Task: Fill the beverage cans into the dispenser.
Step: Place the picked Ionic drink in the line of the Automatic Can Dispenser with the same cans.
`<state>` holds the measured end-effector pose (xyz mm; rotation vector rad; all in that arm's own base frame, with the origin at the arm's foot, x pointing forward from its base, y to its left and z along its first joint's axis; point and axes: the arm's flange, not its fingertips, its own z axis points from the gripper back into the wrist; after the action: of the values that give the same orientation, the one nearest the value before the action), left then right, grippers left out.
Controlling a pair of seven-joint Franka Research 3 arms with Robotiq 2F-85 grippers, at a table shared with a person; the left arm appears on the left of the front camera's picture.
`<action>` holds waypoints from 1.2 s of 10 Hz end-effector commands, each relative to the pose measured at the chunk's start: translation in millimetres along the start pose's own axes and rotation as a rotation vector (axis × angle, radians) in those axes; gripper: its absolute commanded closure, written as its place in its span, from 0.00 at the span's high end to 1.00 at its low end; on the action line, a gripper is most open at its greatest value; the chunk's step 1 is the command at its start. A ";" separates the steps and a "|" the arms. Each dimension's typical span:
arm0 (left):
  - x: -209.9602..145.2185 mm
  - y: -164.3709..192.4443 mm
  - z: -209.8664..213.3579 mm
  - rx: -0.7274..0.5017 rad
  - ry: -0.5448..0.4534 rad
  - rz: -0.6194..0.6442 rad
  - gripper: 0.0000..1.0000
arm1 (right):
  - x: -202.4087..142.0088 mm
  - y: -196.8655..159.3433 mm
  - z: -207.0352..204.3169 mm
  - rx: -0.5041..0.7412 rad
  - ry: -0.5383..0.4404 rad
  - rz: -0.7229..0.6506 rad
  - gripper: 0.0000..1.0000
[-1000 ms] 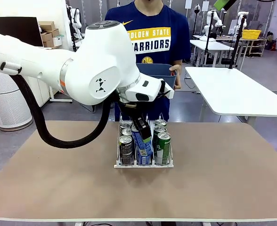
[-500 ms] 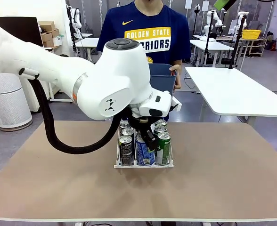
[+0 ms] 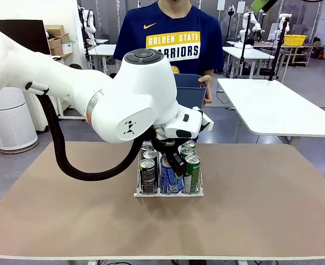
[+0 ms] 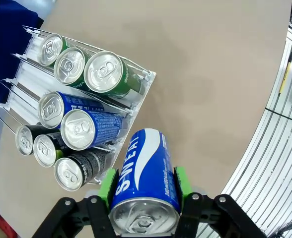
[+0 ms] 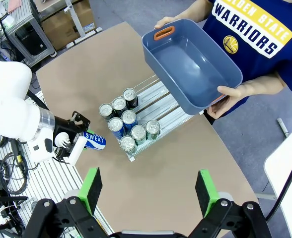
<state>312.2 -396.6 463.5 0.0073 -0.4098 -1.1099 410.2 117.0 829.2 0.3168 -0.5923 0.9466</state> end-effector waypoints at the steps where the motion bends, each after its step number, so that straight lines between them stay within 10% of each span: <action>1: 0.2 0.1 0.2 0.000 -0.002 0.002 0.58 | -2.3 2.1 0.7 0.001 0.001 -0.001 1.00; 12: 19.4 65.2 -49.6 0.072 -0.019 0.063 0.58 | -2.3 2.1 0.7 0.001 0.001 -0.001 1.00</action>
<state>368.4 -394.0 437.1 0.0184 -0.3843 -1.0587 410.2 117.0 829.2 0.3168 -0.5923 0.9466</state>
